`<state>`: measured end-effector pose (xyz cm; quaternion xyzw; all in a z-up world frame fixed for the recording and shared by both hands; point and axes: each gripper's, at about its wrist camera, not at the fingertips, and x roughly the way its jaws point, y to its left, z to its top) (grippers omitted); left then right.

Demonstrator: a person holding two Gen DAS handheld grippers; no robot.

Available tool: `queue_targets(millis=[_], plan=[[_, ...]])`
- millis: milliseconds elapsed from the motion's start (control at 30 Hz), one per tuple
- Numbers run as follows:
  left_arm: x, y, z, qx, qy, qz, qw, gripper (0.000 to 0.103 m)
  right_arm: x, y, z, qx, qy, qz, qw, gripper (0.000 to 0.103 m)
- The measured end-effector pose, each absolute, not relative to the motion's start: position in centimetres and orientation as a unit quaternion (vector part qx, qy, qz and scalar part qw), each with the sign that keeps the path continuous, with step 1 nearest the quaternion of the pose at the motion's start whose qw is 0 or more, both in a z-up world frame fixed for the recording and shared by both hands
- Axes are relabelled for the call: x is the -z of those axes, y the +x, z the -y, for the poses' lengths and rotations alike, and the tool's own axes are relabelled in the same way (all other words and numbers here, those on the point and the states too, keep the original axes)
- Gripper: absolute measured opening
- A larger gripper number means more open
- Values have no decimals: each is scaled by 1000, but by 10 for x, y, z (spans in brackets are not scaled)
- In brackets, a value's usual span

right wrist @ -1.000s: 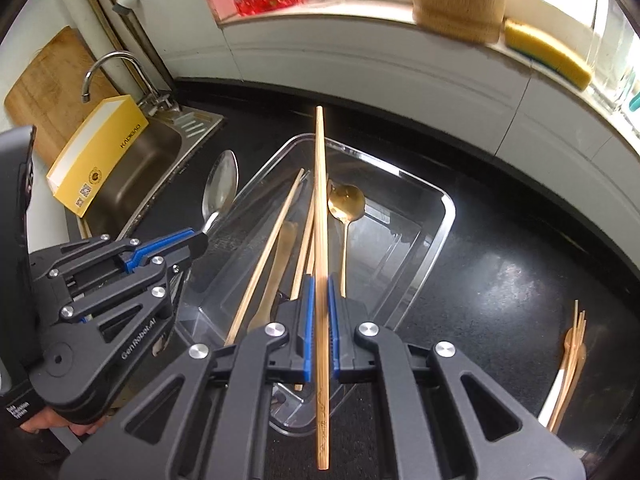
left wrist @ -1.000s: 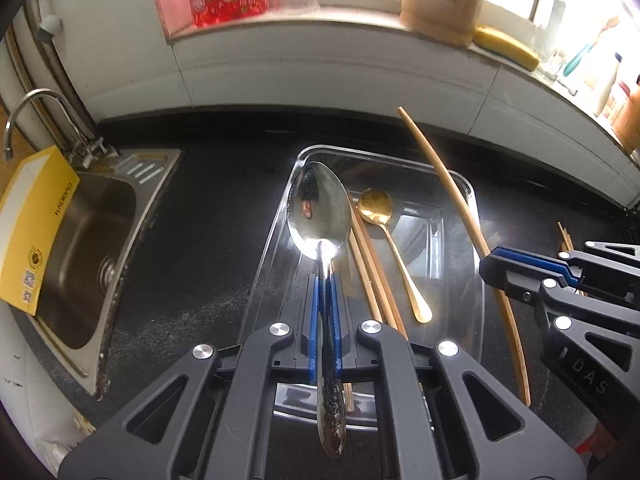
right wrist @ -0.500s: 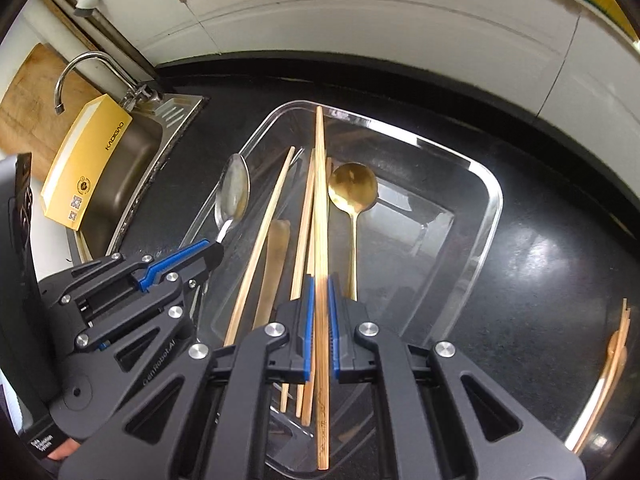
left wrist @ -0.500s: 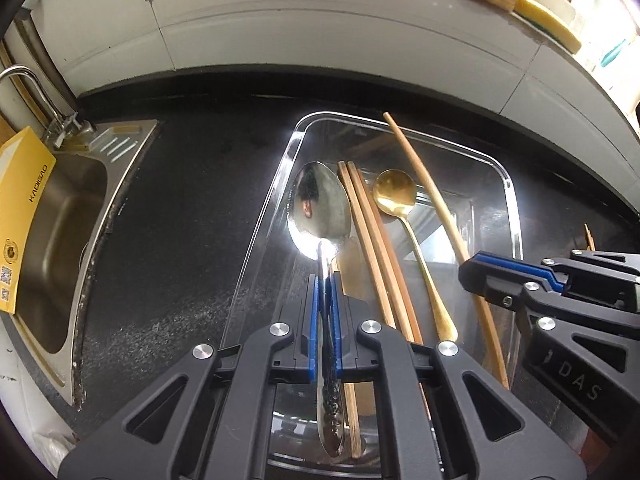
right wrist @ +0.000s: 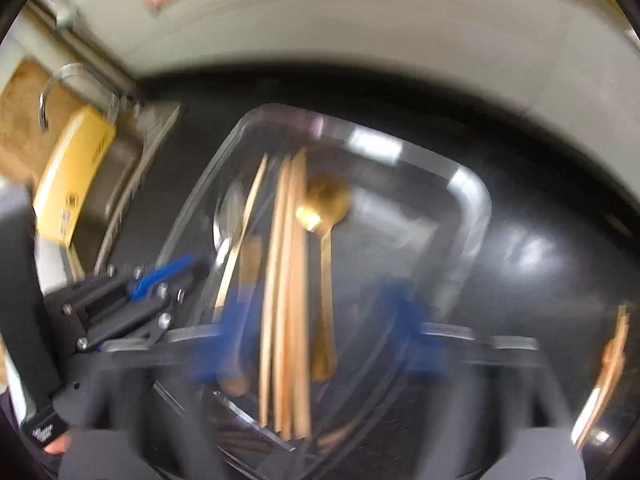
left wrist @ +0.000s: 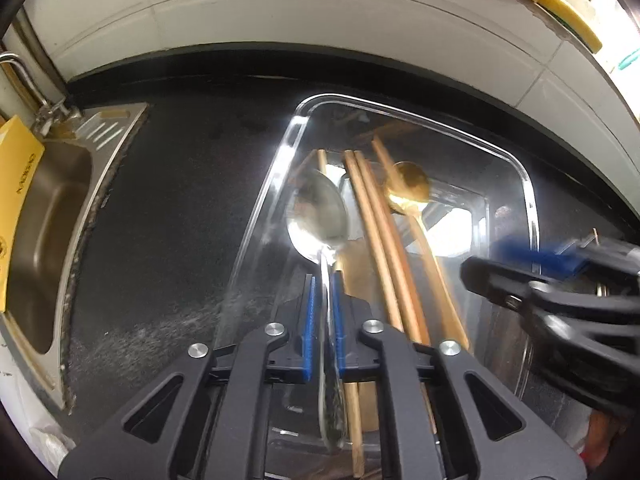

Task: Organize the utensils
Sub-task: 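Open both tools to drop the silver spoon and chopstick into the tray, then move both open tools back over the remaining utensil pile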

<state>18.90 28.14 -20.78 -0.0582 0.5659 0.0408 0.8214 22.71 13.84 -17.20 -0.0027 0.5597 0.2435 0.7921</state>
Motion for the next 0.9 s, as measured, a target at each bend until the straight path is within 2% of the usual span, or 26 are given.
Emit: queue_targets(millis=[33,67,133,500,900], plan=[[205,187,-284,-37,-64,-563,823,53,163,228,-129,-244,4,-547,801,88],[199,184,-286,-37,-71,-553,830,96,155,229,-118,-239,8,-539,808,88],[185,175,-288,-38,-76,-525,846,97,143,230,-101,-235,23,-532,813,88],[139,140,-268,-37,-65,-491,868,97,102,176,-53,-218,48,-499,837,88],[109,89,-161,15,-3,-477,879,97,90,85,67,-136,75,-479,864,88]])
